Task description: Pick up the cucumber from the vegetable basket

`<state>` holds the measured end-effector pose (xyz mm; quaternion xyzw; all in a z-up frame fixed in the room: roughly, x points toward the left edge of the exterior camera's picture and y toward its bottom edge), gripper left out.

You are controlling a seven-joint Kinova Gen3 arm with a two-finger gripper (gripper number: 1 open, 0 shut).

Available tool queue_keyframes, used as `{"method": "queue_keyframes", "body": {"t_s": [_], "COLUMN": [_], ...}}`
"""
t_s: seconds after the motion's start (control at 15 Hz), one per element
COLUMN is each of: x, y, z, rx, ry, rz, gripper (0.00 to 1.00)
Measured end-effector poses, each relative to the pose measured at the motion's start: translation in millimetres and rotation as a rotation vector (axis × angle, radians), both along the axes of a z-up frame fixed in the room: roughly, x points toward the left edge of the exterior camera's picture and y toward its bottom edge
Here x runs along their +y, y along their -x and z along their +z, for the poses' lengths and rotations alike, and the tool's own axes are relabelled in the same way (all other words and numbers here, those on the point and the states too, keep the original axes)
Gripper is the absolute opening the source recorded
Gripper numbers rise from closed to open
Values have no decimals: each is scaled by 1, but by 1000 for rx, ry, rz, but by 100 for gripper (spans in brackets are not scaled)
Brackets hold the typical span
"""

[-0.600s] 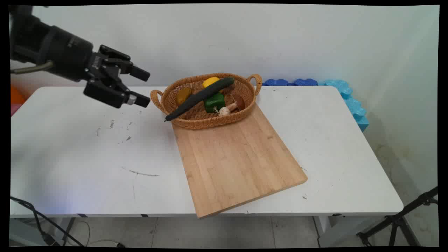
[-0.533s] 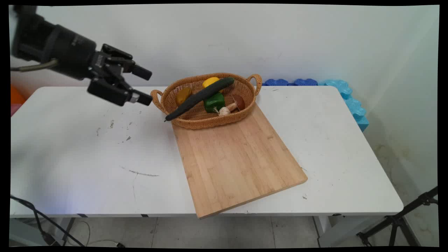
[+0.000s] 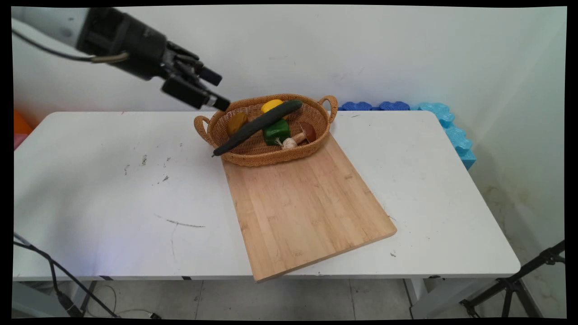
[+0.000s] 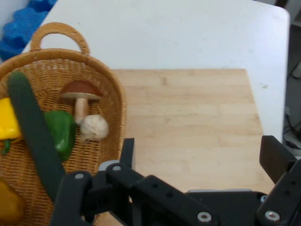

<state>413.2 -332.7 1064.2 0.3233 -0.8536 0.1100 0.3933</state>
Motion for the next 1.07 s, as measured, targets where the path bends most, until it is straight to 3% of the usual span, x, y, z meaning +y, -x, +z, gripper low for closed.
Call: {"method": "queue_keyframes", "body": {"t_s": [0.6,1.07], "x": [-72,-117], "y": [30,42], "z": [-19,-61], "rx": [-65,-123], "ry": [-34,-118], "rz": [182,358], "gripper": [100,100]}}
